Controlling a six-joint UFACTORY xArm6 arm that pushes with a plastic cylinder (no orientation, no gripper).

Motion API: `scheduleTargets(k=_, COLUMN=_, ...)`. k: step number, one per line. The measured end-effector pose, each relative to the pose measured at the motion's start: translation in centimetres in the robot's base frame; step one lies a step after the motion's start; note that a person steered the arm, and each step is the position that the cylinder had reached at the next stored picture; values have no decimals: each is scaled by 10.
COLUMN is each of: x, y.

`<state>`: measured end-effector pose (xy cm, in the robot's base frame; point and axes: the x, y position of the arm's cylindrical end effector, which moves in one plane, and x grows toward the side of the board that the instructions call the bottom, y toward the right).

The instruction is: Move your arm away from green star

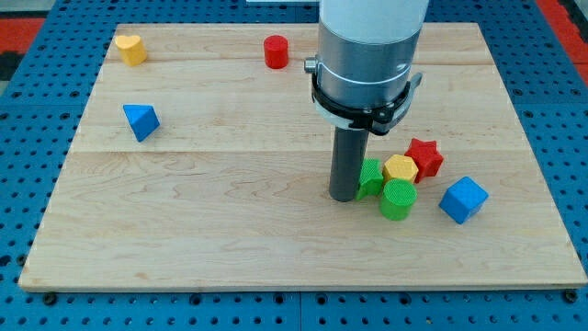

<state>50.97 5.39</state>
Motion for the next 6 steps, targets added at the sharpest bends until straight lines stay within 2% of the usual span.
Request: scheduleTargets(k=6, x=-54, y=-201)
